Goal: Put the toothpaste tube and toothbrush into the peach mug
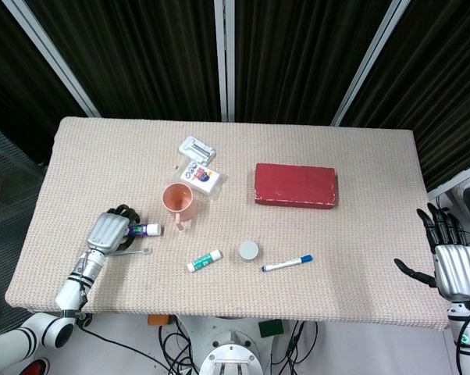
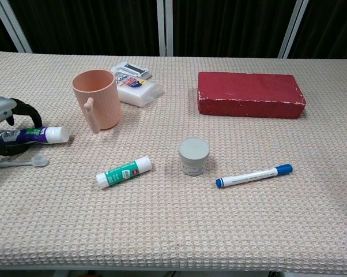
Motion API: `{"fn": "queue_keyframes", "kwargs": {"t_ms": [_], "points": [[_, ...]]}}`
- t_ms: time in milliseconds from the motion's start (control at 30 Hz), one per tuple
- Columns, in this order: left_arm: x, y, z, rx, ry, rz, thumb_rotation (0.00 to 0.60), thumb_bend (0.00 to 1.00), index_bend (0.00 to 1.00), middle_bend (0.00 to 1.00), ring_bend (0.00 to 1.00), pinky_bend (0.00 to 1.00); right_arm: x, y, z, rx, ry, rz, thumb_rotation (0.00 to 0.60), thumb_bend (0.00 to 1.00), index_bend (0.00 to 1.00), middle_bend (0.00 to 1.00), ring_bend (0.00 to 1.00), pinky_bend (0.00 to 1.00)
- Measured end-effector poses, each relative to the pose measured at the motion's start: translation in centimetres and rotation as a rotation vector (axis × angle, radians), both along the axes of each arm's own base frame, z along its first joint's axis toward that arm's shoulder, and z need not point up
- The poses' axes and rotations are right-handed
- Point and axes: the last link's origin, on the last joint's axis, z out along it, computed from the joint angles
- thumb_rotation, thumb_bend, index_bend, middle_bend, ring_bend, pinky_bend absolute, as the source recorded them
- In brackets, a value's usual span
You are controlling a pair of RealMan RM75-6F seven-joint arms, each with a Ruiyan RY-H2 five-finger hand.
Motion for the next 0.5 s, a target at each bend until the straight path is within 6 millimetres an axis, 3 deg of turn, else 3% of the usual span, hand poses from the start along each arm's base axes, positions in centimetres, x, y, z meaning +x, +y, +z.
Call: {"fn": "queue_keyframes", "kwargs": {"t_ms": [500], "points": [[0.79,0.3,-0.19,-0.009,-0.034,-0.018,0.6,0.32,0.48,0.36,0.23,0.37,-0.46,-0.13,-0.36,0.012,-0.002,-0.021,0.502,0.35,0.0,0.0,0.0,0.0]]}}
